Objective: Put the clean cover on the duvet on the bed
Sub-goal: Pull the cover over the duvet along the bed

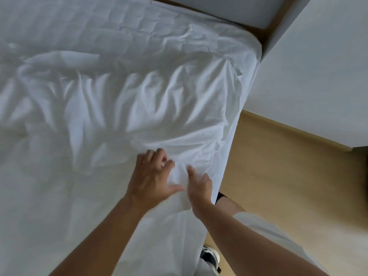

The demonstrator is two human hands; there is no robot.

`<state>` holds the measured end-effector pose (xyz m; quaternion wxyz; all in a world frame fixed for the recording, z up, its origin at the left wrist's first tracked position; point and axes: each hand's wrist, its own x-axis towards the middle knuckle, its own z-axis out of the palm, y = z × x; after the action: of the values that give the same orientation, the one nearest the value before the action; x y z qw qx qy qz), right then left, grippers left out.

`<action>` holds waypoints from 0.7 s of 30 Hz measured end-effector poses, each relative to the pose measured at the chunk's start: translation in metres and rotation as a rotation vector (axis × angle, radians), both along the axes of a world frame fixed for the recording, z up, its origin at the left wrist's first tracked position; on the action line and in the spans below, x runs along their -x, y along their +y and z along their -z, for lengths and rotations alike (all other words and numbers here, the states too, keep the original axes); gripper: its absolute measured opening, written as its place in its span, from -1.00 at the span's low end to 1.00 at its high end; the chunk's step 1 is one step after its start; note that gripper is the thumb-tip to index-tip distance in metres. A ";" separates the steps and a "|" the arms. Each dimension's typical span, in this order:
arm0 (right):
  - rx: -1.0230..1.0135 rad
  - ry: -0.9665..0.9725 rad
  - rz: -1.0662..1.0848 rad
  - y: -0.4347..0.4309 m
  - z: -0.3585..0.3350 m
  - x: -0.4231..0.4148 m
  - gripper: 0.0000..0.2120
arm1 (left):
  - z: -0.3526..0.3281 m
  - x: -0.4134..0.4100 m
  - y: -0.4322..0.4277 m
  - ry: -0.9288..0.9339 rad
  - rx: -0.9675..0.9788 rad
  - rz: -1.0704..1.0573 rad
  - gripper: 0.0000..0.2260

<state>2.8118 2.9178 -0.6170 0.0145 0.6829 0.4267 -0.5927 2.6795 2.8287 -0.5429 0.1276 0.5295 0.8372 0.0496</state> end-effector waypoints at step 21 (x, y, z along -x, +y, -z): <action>0.222 0.259 0.161 -0.084 -0.042 -0.028 -0.81 | -0.075 -0.029 -0.113 -0.422 0.855 -0.060 -0.69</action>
<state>2.8402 2.8335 -0.5746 -0.0128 0.6273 0.3009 -0.7182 2.7083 2.7160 -0.4680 0.4997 0.3836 0.7531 -0.1895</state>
